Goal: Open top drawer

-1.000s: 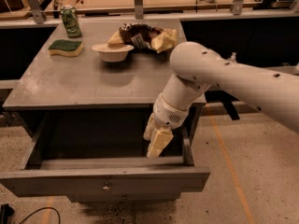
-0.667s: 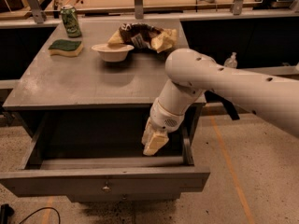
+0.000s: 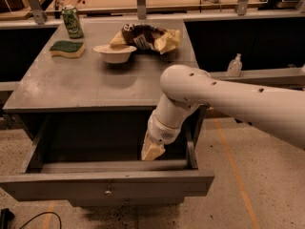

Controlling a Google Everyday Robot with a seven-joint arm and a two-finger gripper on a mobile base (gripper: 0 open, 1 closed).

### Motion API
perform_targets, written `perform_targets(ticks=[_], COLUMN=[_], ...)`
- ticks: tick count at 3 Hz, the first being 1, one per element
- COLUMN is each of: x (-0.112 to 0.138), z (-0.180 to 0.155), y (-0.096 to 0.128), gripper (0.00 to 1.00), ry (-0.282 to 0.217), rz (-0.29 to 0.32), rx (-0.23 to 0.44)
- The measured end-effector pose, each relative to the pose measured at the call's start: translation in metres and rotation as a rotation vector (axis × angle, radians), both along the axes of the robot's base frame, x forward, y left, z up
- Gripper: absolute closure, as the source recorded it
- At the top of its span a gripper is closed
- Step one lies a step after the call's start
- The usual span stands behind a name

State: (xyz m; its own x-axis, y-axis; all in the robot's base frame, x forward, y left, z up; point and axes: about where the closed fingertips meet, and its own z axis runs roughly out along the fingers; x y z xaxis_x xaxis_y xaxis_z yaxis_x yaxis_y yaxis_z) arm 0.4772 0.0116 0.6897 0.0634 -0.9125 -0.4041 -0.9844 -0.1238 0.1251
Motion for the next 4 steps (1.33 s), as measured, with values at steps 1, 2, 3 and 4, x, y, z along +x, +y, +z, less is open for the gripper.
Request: perform_targets(ticks=[1, 2, 3, 4], x=[-0.007, -0.018, -0.032, -0.053], z=[-0.014, -0.023, -0.028, -0.026], y=[0.003, 0.005, 0.0, -0.007], gripper=[1.0, 1.0, 1.0, 1.0], ry=[0.005, 0.031, 0.062, 0.112], rz=[-0.004, -0.004, -0.02, -0.032], rx=[-0.014, -0.016, -0.021, -0.024])
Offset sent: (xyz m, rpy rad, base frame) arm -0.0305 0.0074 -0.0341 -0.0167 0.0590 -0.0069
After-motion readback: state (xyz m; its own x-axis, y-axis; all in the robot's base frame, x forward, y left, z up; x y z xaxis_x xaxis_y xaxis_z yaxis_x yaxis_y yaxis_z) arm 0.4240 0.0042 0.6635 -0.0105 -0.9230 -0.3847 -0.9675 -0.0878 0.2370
